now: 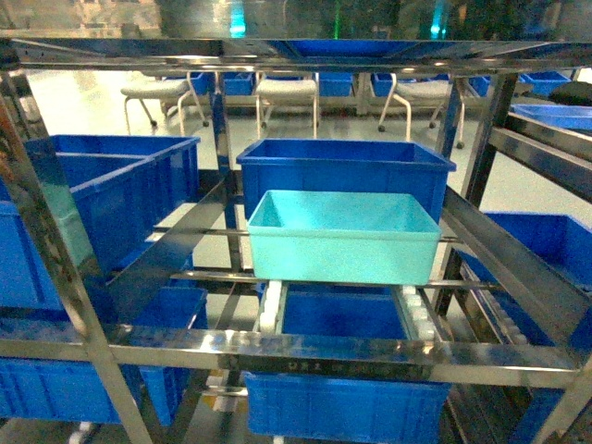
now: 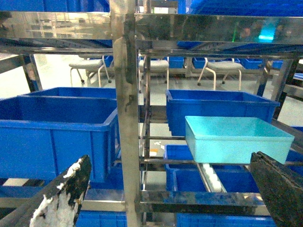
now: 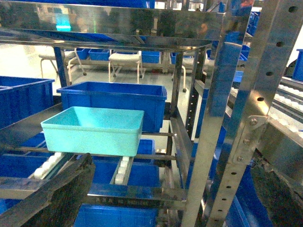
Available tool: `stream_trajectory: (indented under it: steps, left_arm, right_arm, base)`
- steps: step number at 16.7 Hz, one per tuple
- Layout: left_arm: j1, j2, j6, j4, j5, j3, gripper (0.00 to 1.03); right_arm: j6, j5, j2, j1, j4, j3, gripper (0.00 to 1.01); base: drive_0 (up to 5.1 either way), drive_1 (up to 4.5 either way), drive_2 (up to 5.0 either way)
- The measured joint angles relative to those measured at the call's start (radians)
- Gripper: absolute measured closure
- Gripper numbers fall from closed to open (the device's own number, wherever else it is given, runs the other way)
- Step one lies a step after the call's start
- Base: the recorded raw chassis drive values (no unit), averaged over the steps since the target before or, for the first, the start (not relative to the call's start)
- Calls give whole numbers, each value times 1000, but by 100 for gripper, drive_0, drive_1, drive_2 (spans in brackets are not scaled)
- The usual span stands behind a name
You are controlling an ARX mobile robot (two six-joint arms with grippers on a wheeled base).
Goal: Organize blue bins on left shelf correctly
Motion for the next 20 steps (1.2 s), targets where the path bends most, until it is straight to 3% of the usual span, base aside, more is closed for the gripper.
stream_trajectory:
  steps: [8,20]
  left_arm:
    - [0,0,0,2,0,0,5]
    - [0,0,0,-2,0,0,5]
  right_arm:
    - [0,0,0,0,2,0,3]
    - [0,0,0,0,-2,0,3]
  base:
    - [1,-424,427]
    - [375,-466,113]
